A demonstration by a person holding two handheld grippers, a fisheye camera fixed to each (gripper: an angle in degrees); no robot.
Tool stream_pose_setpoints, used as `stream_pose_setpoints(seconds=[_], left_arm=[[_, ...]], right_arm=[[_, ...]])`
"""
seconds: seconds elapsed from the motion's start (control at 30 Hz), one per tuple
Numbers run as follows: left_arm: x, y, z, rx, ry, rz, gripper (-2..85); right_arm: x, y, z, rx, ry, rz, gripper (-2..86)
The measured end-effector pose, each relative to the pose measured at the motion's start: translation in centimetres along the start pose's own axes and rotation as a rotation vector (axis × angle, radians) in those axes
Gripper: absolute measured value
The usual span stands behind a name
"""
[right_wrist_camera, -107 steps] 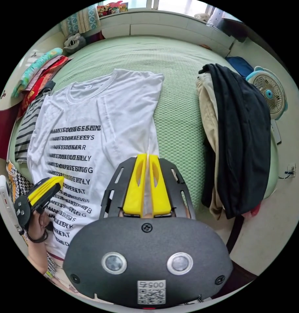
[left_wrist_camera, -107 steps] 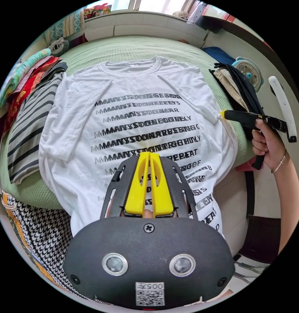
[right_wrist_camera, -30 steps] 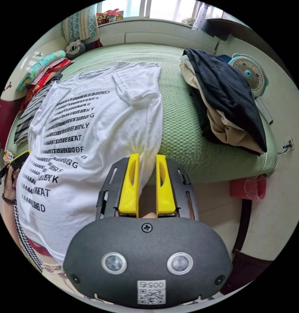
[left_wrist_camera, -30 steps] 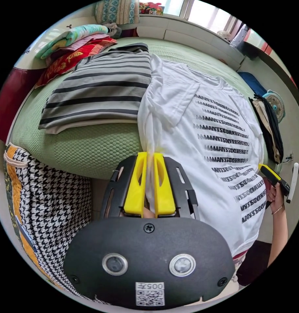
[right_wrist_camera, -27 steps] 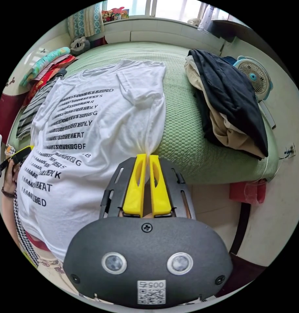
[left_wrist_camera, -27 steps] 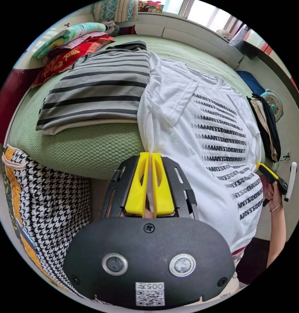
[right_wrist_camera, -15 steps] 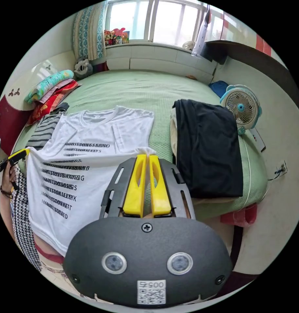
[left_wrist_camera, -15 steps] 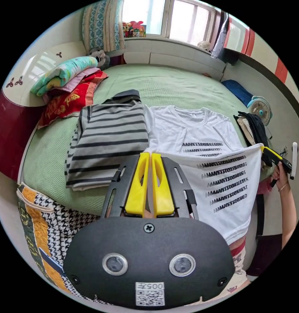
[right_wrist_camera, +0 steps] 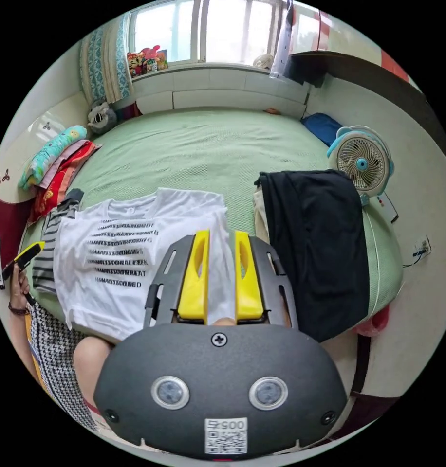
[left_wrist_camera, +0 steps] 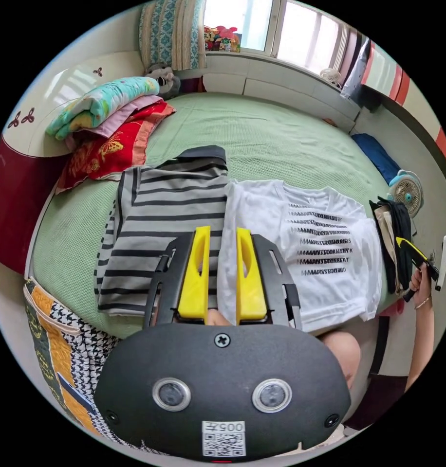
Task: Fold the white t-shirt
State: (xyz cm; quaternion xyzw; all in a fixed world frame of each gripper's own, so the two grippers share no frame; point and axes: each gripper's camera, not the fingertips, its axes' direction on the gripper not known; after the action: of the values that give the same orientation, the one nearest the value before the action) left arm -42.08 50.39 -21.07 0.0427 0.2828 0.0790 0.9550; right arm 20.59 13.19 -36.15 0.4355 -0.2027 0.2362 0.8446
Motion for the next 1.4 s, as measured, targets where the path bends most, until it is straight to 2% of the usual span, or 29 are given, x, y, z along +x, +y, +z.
stream_pose_setpoints(seconds=[0.2,0.43,0.67,0.73,0.8,1.1,1.4], left_arm=[[-3.1,7.4,0.7,-0.054,0.109,0.029,10.2],[-3.9,12.9,2.2,-0.124,0.174,0.006,10.8],[-3.7,15.5,3.1,-0.153,0.175,-0.005,10.5],[-3.8,16.0,2.9,-0.146,0.163,-0.008,10.4],[-4.2,16.4,2.8,-0.139,0.160,-0.022,10.3],[-4.7,16.7,5.5,-0.200,0.175,-0.085,10.2],[-4.5,16.4,7.1,-0.250,0.200,-0.147,8.4]], right_arm=[[3.5,9.0,0.2,-0.120,-0.102,-0.072,8.1],[4.1,17.4,2.1,-0.232,-0.138,-0.032,9.9],[2.1,18.4,4.1,-0.242,-0.025,-0.029,7.7],[1.6,18.3,3.5,-0.239,-0.028,-0.065,0.9],[1.5,18.4,2.5,-0.211,-0.070,-0.101,-0.9],[5.0,18.5,1.0,-0.158,0.012,0.024,-1.5],[3.5,19.1,0.9,-0.148,0.045,-0.006,-1.5]])
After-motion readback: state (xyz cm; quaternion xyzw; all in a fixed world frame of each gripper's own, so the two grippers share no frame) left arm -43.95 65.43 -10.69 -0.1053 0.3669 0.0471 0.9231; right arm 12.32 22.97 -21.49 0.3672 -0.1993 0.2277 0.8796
